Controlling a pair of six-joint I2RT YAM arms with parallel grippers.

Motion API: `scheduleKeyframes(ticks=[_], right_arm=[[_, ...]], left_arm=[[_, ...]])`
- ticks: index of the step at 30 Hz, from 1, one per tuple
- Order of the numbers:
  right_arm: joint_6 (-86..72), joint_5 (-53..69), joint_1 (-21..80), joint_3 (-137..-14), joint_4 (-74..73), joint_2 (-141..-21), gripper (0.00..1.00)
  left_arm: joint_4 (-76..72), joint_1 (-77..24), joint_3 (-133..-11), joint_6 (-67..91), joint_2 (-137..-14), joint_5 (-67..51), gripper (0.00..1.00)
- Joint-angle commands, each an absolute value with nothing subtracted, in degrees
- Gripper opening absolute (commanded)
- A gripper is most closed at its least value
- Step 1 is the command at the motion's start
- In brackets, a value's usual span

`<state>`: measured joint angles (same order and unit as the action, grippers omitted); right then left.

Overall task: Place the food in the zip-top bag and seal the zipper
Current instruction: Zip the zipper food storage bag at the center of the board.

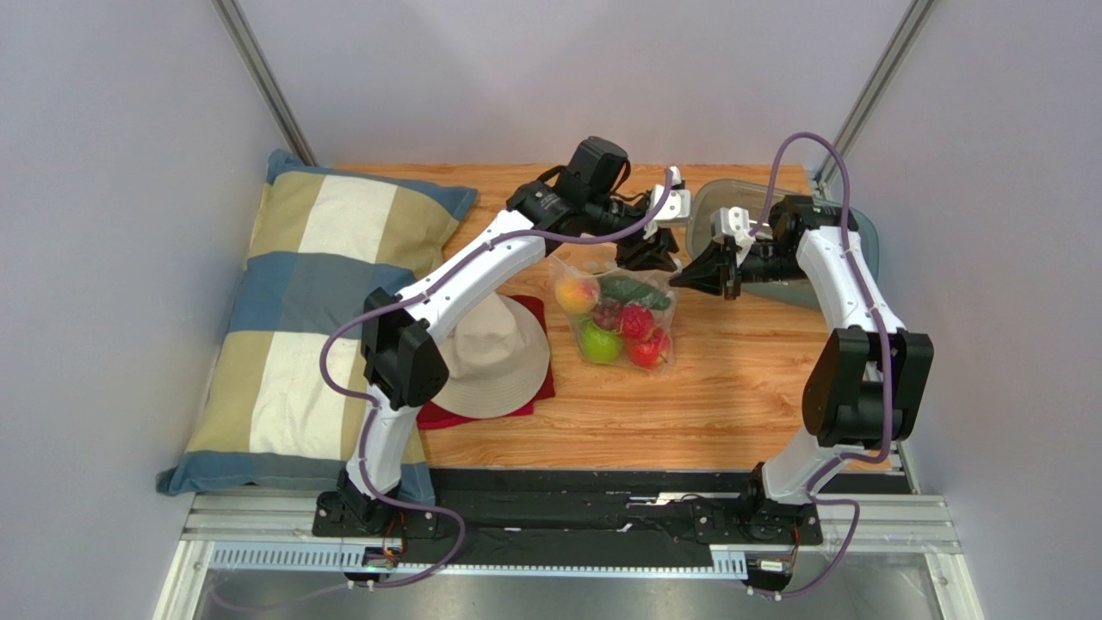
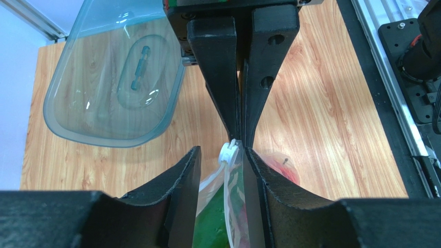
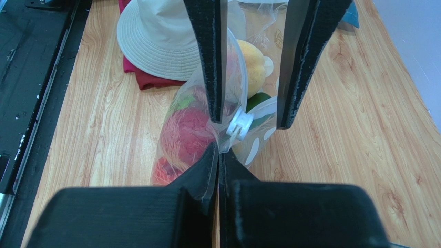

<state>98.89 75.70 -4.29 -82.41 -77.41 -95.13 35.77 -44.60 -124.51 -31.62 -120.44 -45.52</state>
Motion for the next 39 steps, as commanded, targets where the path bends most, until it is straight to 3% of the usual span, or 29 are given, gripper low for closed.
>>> scheduleKeyframes(ticks=[1, 4, 10, 20, 25, 31, 39], right_arm=[[100.81, 77.61, -4.04, -83.41, -95.54, -92.72, 0.00], [100.64, 77.70, -4.04, -83.85, -95.54, -92.64, 0.00], [100.46, 77.87, -4.04, -84.46, -95.54, -92.64, 0.00], [105.90, 76.29, -2.99, -81.92, -95.54, -90.27, 0.00], [105.38, 75.94, -2.81, -82.26, -95.45, -90.35, 0.00], [104.24, 76.11, -2.81, -82.79, -95.45, -90.88, 0.00], [103.09, 76.20, -2.81, -83.50, -95.54, -91.67, 0.00]], left_arm=[[37.79, -44.91, -124.37, -35.59, -120.06, -47.99, 0.42], [39.28, -44.82, -124.54, -36.38, -120.50, -47.29, 0.36], [40.34, -44.74, -124.80, -37.97, -120.59, -46.93, 0.35], [38.50, -44.91, -128.32, -34.19, -122.25, -46.14, 0.47], [38.76, -45.09, -127.36, -34.36, -121.73, -47.63, 0.48], [39.11, -45.53, -124.37, -34.80, -119.89, -48.87, 0.36], [39.38, -45.53, -122.87, -34.81, -118.65, -50.54, 0.35]])
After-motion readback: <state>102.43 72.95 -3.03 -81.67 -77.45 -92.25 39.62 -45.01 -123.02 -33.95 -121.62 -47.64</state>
